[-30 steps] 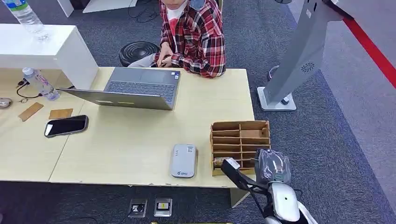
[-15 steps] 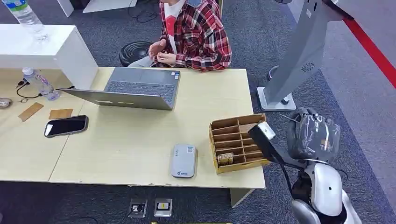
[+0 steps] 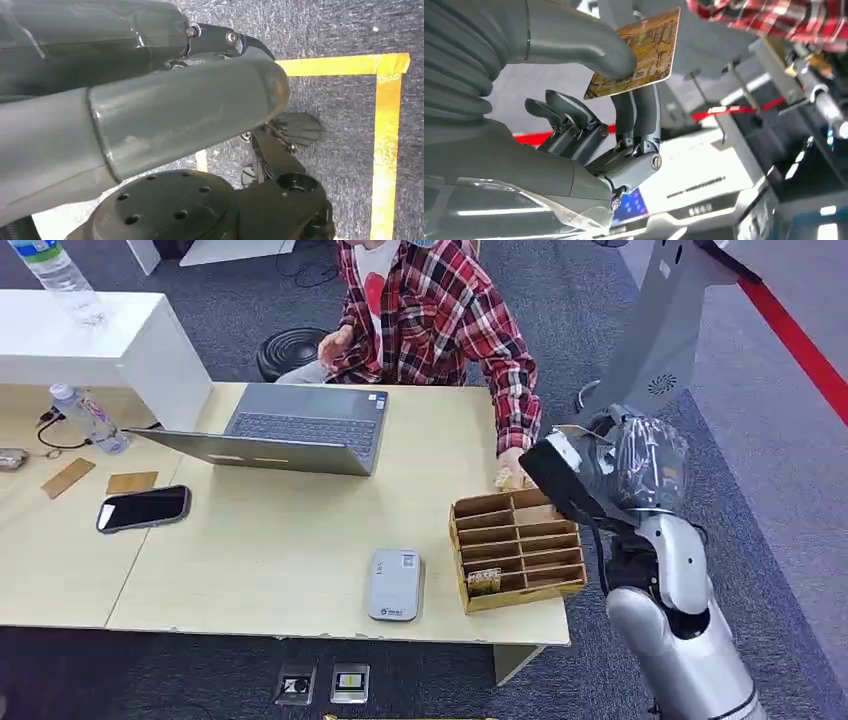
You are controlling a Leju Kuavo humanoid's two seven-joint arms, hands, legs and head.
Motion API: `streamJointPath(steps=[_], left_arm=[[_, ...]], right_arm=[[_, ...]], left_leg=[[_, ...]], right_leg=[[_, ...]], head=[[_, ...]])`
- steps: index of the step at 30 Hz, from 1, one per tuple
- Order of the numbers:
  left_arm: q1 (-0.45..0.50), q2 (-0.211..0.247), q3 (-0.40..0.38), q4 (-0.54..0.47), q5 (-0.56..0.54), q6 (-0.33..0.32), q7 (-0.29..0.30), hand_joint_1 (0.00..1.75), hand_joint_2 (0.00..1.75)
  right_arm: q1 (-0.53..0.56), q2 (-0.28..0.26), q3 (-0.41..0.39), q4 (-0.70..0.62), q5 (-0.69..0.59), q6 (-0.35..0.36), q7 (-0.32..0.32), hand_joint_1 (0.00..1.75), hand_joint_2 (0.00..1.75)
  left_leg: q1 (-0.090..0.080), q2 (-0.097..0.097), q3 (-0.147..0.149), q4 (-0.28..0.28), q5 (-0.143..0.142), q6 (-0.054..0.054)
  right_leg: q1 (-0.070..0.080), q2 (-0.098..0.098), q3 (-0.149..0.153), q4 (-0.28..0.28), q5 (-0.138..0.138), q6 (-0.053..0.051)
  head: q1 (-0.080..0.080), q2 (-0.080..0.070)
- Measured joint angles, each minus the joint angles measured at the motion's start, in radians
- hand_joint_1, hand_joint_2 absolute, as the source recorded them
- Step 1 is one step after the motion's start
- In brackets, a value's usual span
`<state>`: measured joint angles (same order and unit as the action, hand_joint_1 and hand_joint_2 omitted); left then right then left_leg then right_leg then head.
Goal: Pass the card to the sensor for recognition and then transmit it.
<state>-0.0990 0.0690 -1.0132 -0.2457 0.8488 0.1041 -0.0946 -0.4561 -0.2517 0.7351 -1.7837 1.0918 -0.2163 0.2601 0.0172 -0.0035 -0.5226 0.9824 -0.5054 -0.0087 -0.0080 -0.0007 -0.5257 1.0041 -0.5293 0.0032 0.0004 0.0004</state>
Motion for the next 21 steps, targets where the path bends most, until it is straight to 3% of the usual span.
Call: streamJointPath(steps=[10,21], left_arm=[[-0.004,-0.001,-0.001,0.0,-0.008,-0.001,-0.003,0.0,0.0],[-0.005,-0.001,-0.001,0.0,-0.014,0.001,-0.003,0.0,0.0]], right_arm=[[-0.07,0.105,0.055,0.244,-0.021,-0.025,-0.02,1.75,1.75],[-0.082,0.148,0.08,0.348,-0.021,-0.042,-0.021,1.75,1.75]], left_leg=[[0.0,-0.001,0.0,0.0,0.0,0.0],[0.0,-0.001,0.0,0.0,0.0,0.0]], right_leg=[[0.0,-0.001,0.0,0.0,0.0,0.0],[0.0,-0.001,0.0,0.0,0.0,0.0]], head=[[0.0,0.0],[0.0,0.0]])
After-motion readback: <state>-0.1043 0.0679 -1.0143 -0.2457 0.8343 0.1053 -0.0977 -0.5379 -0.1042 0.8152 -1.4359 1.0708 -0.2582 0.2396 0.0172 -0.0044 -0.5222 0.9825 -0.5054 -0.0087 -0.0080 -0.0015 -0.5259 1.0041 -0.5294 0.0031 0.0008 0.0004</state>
